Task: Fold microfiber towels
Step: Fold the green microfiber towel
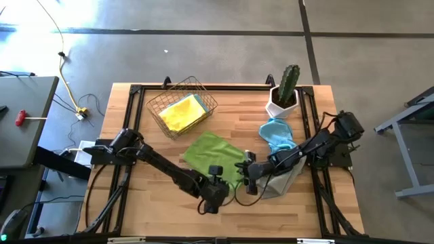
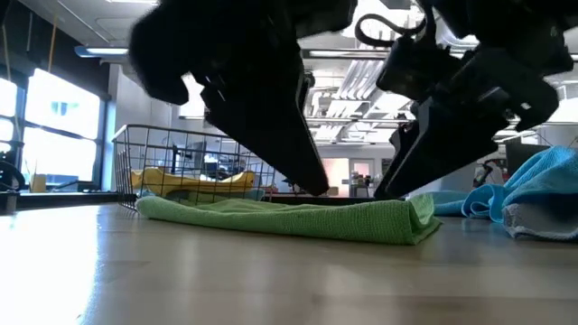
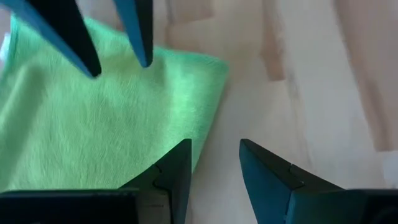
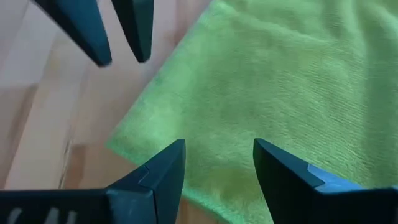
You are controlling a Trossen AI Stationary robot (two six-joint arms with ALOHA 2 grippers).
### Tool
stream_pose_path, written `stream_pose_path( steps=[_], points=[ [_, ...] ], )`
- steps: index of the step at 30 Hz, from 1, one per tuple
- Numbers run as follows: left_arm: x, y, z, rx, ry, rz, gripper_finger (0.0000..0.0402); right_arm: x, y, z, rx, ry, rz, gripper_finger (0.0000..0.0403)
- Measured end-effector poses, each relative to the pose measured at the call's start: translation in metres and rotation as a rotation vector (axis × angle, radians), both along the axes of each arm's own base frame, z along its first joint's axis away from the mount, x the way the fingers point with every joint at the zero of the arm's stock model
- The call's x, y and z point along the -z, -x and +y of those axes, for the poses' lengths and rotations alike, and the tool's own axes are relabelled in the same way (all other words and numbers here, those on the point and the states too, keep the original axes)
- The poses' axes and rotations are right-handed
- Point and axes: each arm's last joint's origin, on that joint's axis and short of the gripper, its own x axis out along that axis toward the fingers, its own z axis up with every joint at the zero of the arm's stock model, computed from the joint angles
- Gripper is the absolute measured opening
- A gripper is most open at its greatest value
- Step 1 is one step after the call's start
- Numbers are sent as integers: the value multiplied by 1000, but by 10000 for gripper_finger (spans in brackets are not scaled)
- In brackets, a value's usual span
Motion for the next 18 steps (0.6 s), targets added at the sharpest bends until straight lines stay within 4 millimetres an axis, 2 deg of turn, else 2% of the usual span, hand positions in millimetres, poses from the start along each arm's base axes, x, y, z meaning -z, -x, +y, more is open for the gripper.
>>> stream_pose_path(
  steps=[5,9,13,18],
  points=[
    [4,-3,-10,39,-108,-57,127,-6,-1,4,-35,84,135,183],
    [12,-11,-11,51,-111,-109,134,-12,1,7,-45,126,233,183],
    [20,-20,-5,4,-130,-167,159,-18,4,10,-32,149,318,183],
    [25,-24,5,-13,-122,-154,194,-18,12,11,-15,198,392,183]
  ],
)
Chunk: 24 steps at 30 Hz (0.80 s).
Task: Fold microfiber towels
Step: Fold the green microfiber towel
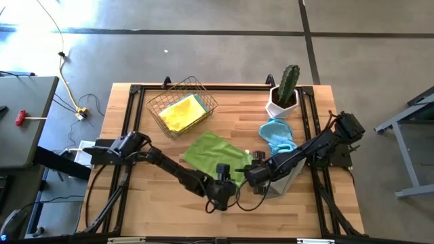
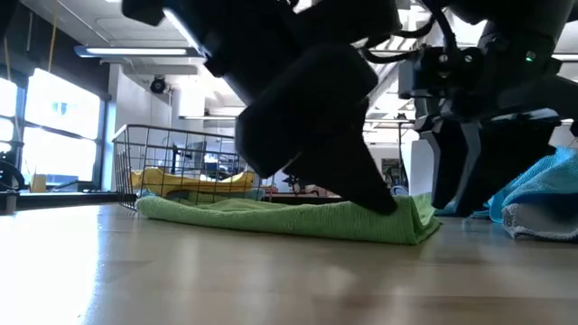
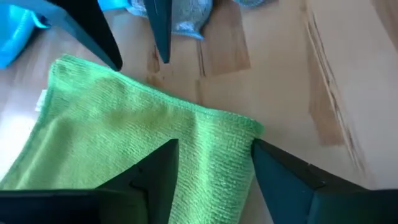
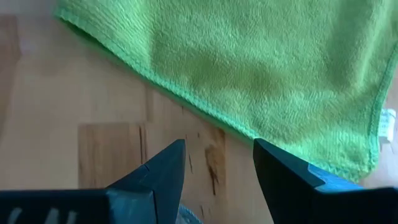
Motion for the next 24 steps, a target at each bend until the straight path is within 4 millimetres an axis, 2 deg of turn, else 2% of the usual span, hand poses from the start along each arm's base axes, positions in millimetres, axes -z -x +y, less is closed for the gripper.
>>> stream_pose_path(
  steps=[4,7,14,18,24],
  points=[
    [2,-2,4,42,70,28,213,1,2,-1,19,9,19,183],
    [11,-3,5,81,145,56,217,1,2,-1,20,8,18,183],
    [14,-4,3,51,120,47,201,1,2,-1,26,6,16,183],
    [15,-2,5,-19,96,42,149,1,2,0,49,-9,4,183],
    [16,0,7,-85,94,49,20,0,4,9,2,0,-8,183]
  ],
)
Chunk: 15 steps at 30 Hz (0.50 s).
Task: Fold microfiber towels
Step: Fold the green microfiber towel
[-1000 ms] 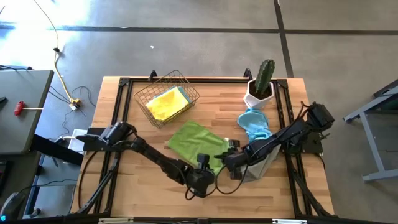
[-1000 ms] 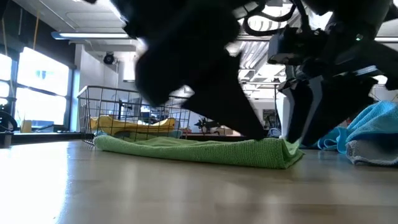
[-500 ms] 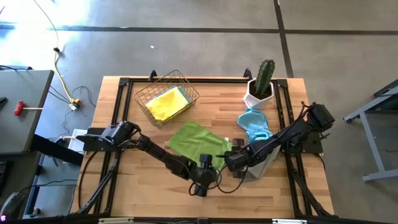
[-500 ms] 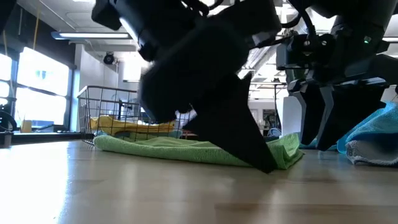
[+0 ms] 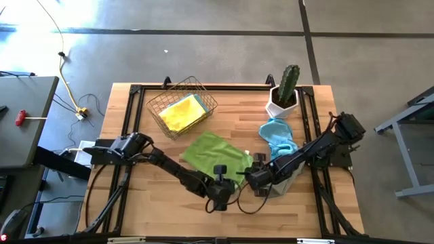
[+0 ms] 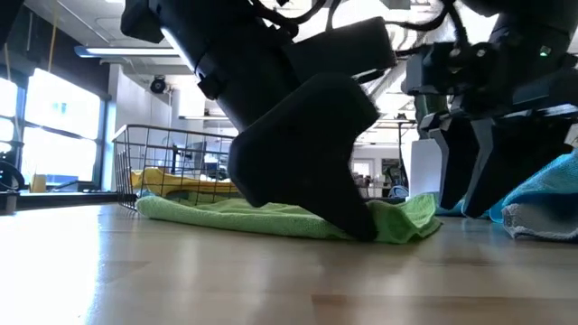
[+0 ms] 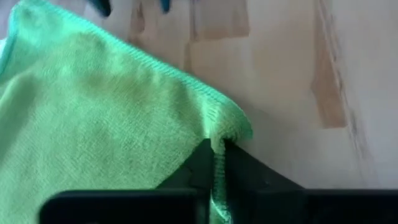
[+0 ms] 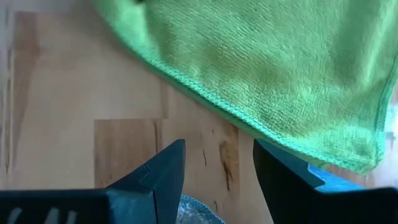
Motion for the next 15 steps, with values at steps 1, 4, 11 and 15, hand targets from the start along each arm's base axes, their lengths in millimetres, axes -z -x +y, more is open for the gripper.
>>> stream_pose_path(
  steps=[1,4,11,15],
  points=[
    [0,2,-2,-9,2,11,11,0,0,2,-19,13,-10,183],
    [-4,7,-7,-39,19,19,19,-3,0,12,-95,52,-72,183],
    [-35,15,-16,-111,31,-63,4,-17,-10,39,-291,149,-344,183],
    [-56,18,-12,-155,-4,-123,6,-21,-16,46,-309,145,-445,183]
  ],
)
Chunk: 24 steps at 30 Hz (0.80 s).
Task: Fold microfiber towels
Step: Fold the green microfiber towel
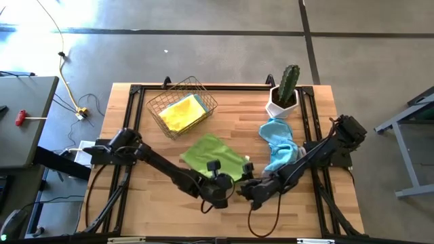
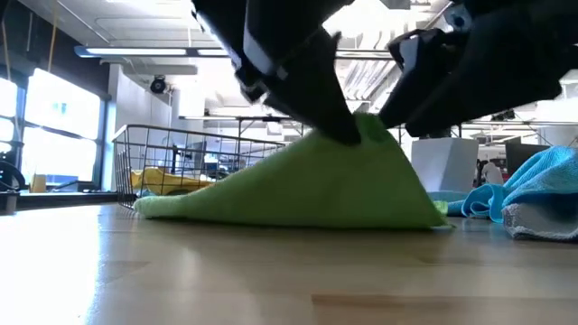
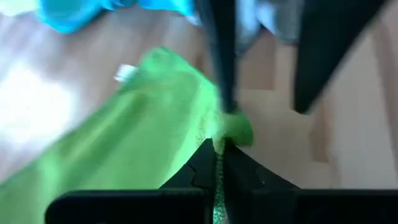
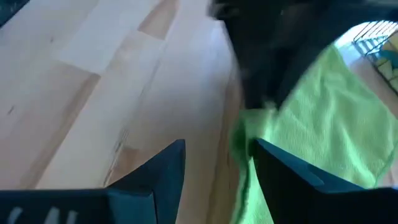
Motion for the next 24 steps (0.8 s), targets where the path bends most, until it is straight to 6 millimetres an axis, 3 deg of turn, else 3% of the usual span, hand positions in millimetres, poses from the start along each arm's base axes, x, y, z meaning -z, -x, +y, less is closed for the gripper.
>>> stream_pose_path(
  steps=[5,14,24],
  points=[
    [-9,3,3,-15,-15,-4,2,8,-5,1,52,26,-36,183],
    [-6,12,-3,-30,-10,55,1,42,-7,-8,185,144,50,183],
    [-3,19,-4,-73,-20,98,1,24,4,6,191,93,-10,183]
  ],
)
